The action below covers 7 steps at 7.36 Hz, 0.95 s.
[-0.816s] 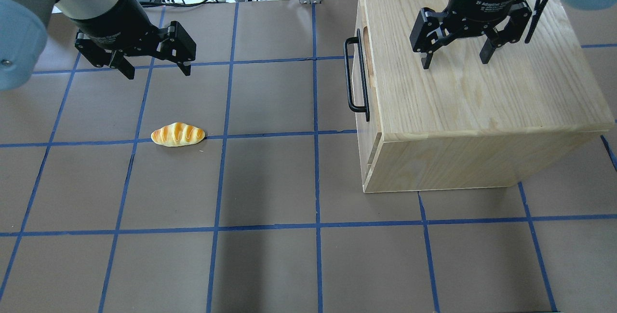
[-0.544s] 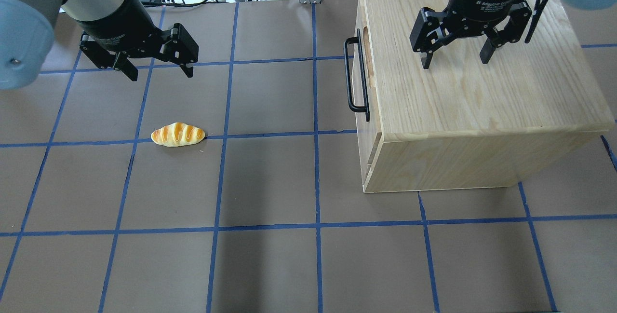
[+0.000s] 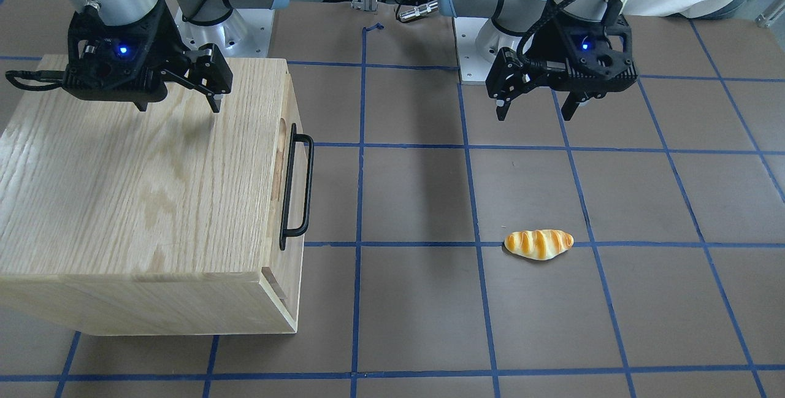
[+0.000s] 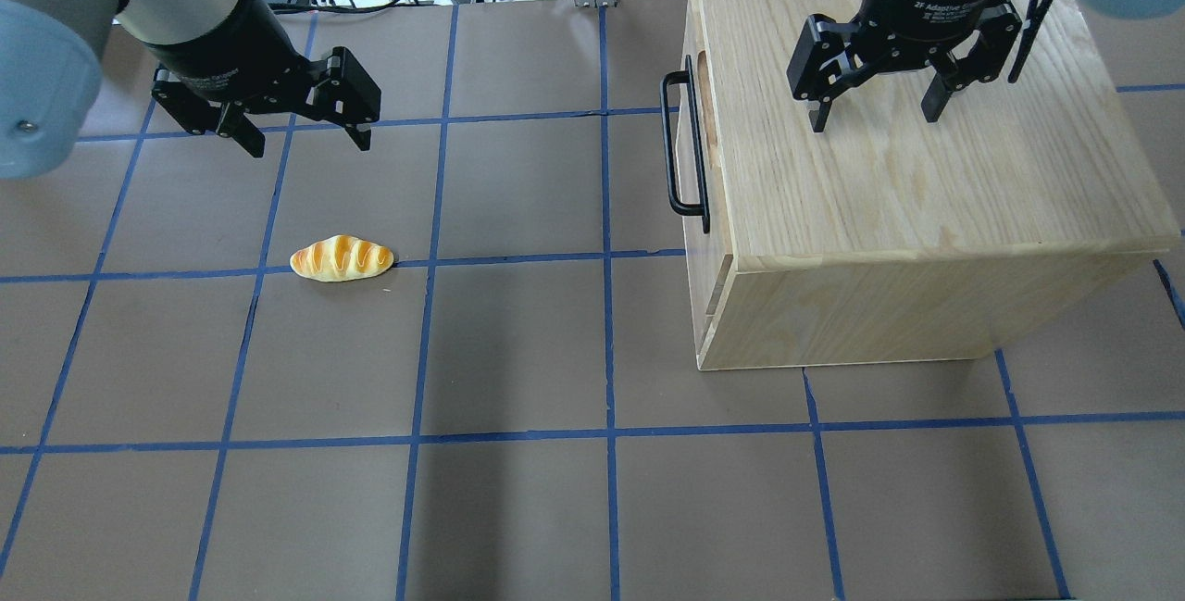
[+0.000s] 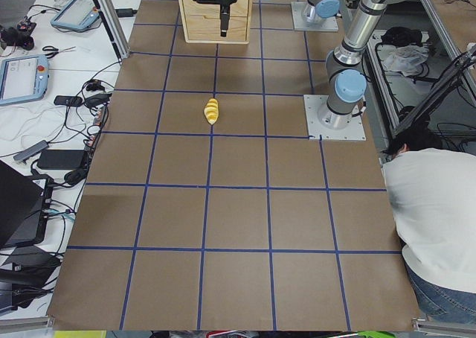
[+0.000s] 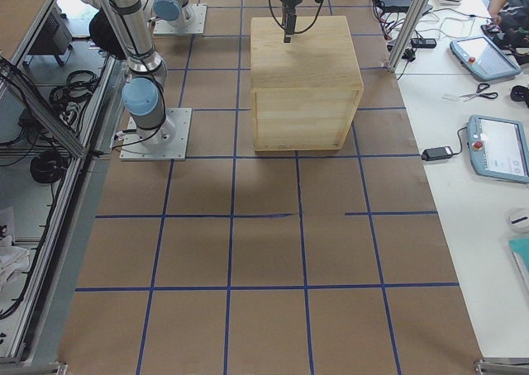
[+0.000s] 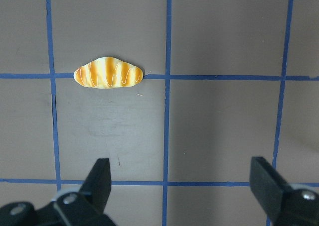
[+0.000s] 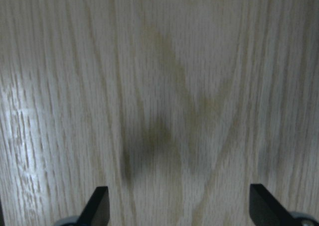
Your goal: Open upper drawer
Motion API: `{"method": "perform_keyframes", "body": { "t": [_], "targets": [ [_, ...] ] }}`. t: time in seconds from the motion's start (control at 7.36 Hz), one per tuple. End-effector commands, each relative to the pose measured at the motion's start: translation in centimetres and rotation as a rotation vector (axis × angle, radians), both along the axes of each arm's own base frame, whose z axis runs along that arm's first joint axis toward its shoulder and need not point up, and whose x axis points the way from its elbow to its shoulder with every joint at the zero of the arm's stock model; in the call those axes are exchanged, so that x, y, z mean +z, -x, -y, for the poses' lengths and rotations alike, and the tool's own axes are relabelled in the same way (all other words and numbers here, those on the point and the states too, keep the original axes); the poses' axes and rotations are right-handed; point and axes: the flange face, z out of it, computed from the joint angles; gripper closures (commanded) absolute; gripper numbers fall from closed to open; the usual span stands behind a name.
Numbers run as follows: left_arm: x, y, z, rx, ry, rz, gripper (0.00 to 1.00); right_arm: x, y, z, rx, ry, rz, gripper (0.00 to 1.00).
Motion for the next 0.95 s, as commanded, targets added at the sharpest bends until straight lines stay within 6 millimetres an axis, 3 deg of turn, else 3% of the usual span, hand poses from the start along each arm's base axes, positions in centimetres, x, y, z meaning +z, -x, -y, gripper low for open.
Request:
{"method": "perform_keyframes", "body": {
  "t": [0.0, 0.27, 0.41, 0.68, 0.82],
  "targets": [
    [0.2, -0.2, 0.2, 0.002, 0.005, 0.006, 0.00, -0.1, 0.0, 0.0, -0.001, -0.001, 0.000, 0.00],
    [-3.0, -2.7, 2.4, -0.008, 0.004, 0.006, 0.00, -0.1, 0.0, 0.0, -0.001, -0.001, 0.000, 0.00],
    [-2.0, -2.9, 2.2, -0.009, 0.041, 0.004, 0.00, 0.0, 0.0, 0.0, -0.001, 0.000, 0.000, 0.00],
    [-4.4, -2.3, 3.5, 0.018, 0.001, -0.080, 0.00, 0.0, 0.0, 0.0, -0.001, 0.000, 0.000, 0.00],
    [-4.6, -0.8, 4.5, 0.077, 0.016, -0.236, 0.00, 0.0, 0.0, 0.0, -0.001, 0.000, 0.000, 0.00]
  ]
}}
